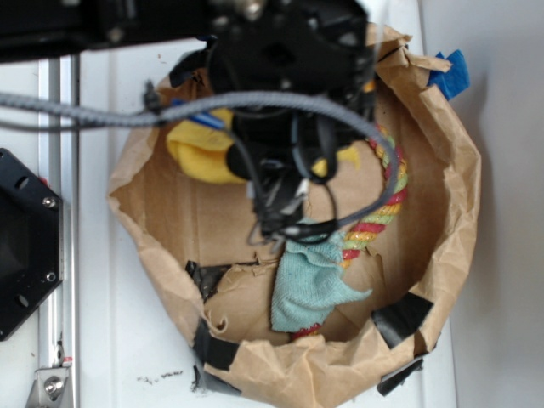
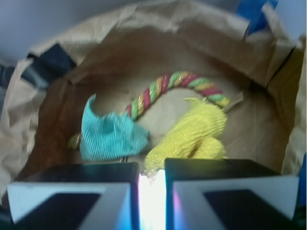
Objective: Grab the yellow cloth.
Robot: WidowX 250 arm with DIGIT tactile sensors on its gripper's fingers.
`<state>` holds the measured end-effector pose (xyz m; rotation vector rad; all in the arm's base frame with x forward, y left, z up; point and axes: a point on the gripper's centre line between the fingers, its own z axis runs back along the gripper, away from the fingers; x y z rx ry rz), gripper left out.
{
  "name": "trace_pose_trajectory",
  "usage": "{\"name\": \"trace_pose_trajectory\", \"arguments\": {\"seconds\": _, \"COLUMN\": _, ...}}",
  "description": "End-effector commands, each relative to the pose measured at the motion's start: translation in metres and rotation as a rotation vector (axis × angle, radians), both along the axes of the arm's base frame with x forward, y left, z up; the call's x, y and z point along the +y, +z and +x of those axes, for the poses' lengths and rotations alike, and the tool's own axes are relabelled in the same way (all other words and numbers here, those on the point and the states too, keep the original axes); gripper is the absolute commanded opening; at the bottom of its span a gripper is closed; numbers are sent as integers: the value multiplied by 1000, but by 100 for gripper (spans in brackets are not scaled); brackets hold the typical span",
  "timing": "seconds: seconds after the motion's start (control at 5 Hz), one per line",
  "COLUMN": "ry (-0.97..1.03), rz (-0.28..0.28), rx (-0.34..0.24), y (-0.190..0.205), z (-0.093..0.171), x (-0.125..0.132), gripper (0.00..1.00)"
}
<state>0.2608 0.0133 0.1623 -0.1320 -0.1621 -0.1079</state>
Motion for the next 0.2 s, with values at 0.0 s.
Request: {"name": "trace_pose_trajectory", "arguments": {"seconds": 0.0, "ry": -8, "rz": 11, "rx": -46, "y": 11, "z": 4, "x": -4, "gripper": 0}}
